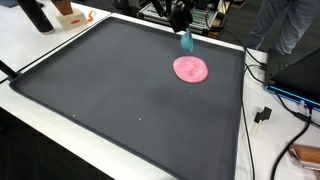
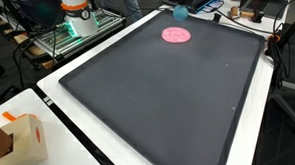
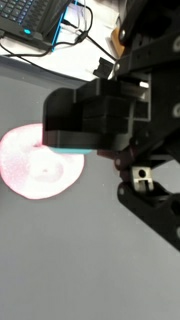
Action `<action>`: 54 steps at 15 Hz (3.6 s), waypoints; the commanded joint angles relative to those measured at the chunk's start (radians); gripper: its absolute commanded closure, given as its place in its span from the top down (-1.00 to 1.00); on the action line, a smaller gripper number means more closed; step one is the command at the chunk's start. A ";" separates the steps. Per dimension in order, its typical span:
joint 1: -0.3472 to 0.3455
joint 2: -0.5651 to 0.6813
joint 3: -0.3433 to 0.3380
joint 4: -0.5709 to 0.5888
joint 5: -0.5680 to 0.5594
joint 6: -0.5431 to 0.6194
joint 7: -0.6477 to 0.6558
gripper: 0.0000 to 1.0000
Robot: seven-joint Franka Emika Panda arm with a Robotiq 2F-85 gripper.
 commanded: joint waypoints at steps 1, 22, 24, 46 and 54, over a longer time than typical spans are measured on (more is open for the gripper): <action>0.029 -0.053 0.020 0.006 -0.145 -0.020 0.174 -0.49; 0.083 -0.061 0.088 0.065 -0.444 -0.082 0.522 0.01; 0.083 -0.061 0.088 0.065 -0.444 -0.082 0.522 0.01; 0.379 0.286 0.222 0.342 -1.287 -0.556 1.442 -0.49; 0.451 0.446 0.191 0.462 -1.358 -0.712 1.565 -0.49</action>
